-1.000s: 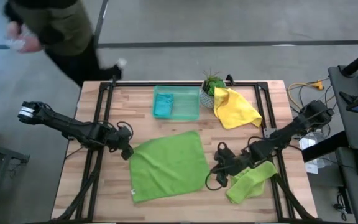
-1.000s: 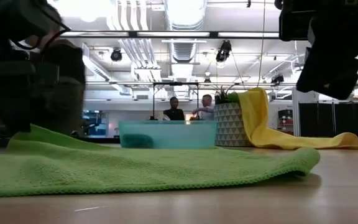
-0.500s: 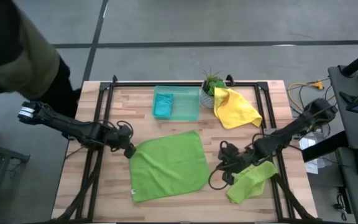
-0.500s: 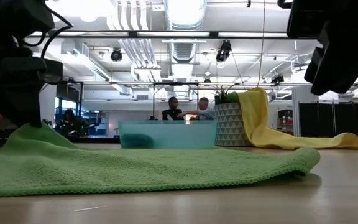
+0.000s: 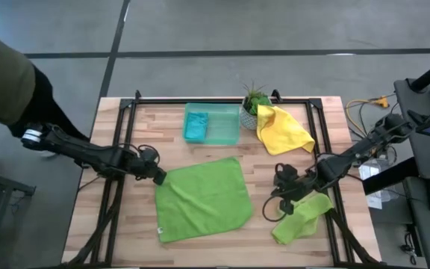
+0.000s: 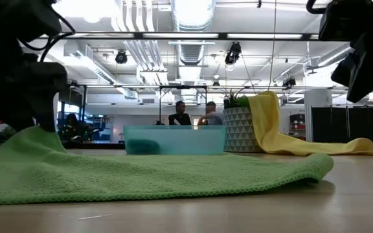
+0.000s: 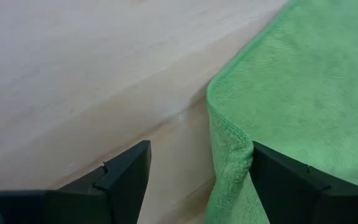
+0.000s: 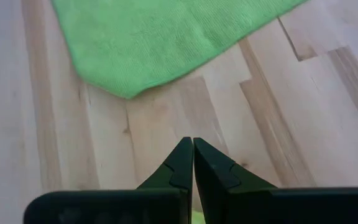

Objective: Fold microfiber towels
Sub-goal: Fold the green microfiber towel

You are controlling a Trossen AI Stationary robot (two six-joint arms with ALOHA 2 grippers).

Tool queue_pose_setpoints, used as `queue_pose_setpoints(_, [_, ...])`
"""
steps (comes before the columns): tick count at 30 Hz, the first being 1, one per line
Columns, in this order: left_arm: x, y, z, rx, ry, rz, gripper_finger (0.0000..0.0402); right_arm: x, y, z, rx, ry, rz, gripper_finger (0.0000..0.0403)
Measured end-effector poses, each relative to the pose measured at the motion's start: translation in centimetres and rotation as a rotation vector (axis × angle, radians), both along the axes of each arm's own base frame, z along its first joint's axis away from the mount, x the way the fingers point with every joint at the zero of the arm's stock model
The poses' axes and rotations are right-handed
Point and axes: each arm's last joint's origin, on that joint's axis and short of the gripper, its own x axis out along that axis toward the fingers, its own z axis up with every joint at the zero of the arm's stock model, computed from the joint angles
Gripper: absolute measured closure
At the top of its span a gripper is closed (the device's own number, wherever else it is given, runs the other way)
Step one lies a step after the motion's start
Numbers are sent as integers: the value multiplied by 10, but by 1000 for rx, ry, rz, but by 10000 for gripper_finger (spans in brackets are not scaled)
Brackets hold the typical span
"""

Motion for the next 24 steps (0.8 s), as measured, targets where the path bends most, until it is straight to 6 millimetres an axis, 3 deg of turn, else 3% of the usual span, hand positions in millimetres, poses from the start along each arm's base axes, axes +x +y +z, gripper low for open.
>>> queue_pose_setpoints(3, [1, 1, -3, -24, 14, 42, 126, -6, -4, -2, 17, -10, -14, 394])
queue_pose_setpoints(9, [6, 4, -10, -41, 72, 105, 25, -14, -8, -4, 27, -26, -22, 394])
queue_pose_setpoints(11, [10, 4, -8, -41, 77, 108, 8, -15, -9, -5, 26, -29, -25, 394])
queue_pose_setpoints(18, [16, 9, -5, -42, 74, 149, 25, -18, -11, -6, 26, -30, -25, 394])
queue_pose_setpoints(24, [13, 13, -2, -145, 62, 249, 26, -18, -11, -6, 26, -29, -25, 394])
